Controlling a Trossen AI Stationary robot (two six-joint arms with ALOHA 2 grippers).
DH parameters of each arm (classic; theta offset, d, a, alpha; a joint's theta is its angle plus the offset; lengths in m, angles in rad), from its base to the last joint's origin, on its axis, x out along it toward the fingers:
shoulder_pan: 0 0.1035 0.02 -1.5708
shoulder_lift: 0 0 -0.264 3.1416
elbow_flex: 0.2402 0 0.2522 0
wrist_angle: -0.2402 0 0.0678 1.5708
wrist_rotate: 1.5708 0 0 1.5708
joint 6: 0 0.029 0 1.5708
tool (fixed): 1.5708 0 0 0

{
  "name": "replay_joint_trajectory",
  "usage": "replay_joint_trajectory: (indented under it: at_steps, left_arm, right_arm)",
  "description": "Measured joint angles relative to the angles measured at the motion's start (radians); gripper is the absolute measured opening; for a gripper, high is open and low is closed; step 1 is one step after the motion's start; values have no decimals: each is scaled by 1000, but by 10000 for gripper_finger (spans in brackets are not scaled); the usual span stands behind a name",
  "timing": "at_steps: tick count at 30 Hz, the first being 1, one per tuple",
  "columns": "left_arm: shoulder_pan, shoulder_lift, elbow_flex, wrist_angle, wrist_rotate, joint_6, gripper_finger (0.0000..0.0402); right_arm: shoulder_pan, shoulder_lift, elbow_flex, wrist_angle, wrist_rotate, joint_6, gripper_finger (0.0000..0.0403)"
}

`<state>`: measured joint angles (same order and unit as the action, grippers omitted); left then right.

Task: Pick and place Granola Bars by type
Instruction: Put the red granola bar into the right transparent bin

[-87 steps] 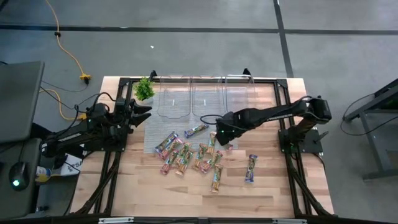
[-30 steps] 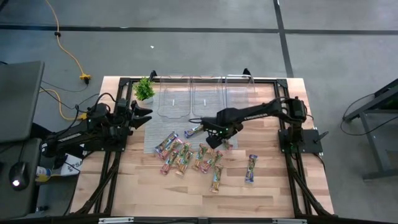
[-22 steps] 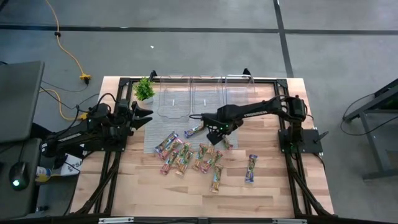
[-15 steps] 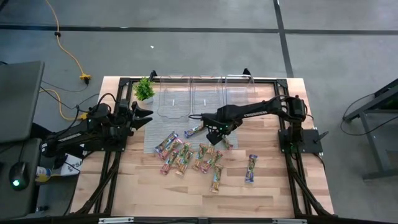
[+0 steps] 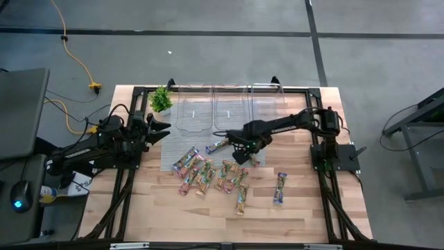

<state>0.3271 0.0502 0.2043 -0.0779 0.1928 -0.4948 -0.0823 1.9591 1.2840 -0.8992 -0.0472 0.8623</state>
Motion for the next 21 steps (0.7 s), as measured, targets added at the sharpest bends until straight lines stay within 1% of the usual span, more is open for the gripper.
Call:
replay_joint_trajectory:
  at_steps: [4, 12, 21]
  left_arm:
    - [0, 0, 0, 0, -1, 0, 204]
    - [0, 0, 0, 0, -4, 0, 204]
    - [0, 0, 0, 0, -4, 0, 204]
  right_arm:
    - [0, -2, -26, 29, -13, 3, 264]
    - [0, -2, -29, 54, -20, 17, 260]
    - [4, -2, -30, 59, -34, 17, 213]
